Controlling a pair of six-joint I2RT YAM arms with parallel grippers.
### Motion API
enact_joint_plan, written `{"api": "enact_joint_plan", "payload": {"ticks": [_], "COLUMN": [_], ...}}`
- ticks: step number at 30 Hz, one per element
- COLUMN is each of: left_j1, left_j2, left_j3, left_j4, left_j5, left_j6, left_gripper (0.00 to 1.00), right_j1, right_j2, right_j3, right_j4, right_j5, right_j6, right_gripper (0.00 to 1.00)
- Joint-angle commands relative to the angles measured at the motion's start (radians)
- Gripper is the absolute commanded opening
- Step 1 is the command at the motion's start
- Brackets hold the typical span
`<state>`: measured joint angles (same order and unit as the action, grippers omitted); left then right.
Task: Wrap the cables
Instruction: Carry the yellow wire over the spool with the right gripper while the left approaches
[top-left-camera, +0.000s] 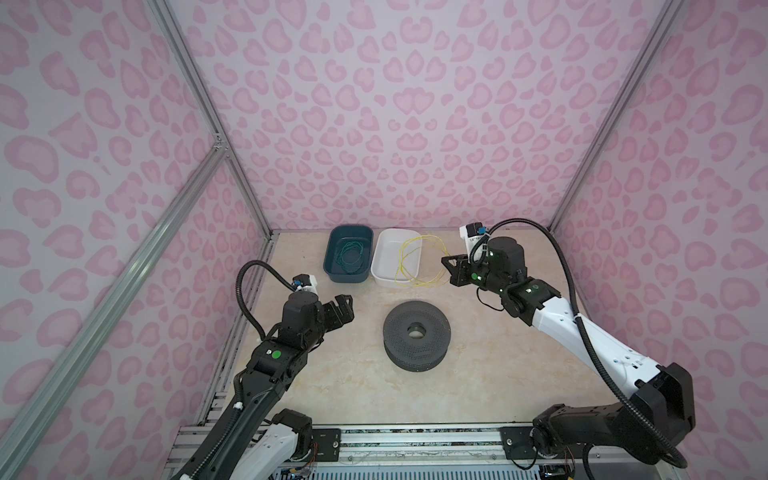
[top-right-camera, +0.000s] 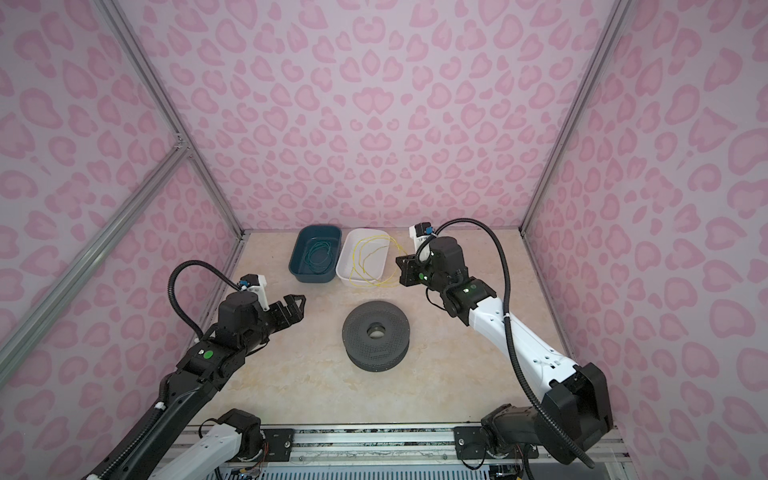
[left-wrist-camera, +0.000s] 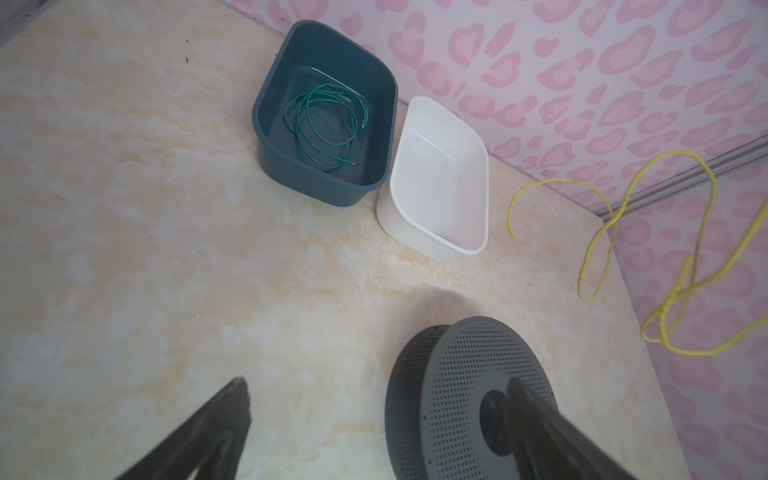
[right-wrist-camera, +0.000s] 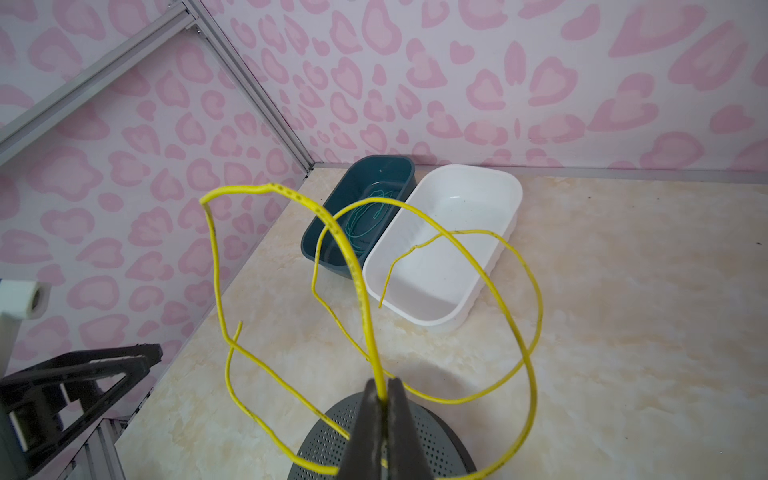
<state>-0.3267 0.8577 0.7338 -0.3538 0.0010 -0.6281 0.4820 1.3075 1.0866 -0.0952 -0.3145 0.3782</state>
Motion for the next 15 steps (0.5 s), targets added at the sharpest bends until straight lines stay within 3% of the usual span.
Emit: {"api": "enact_joint_plan", "payload": {"ticks": [1,9,15], "left_j1": [0.017,-0.003,-0.095], "left_j2": [0.079,0.389,0.522], "left_j3": [0.02,0.119,0.194], "left_j4": [0.138,0.34,0.376], "left_j5": [0.198,0.516,0.524], "left_j6": [-0.007,-0.04,-0.011], "left_gripper": [0.97,0.84,0.83], "right_j1": [-0.003,-0.004,-0.003], "right_j2": [-0.076,-0.262,-0.351], "right_j3": [-0.074,-0.215,-0.3], "right_j4": [0.047,0.04,0.076], "right_j5": [0.007,-0.014,-0.03], "right_j6": [0.034,0.109,0.178], "right_gripper": [0.0,0.0,0.0]}}
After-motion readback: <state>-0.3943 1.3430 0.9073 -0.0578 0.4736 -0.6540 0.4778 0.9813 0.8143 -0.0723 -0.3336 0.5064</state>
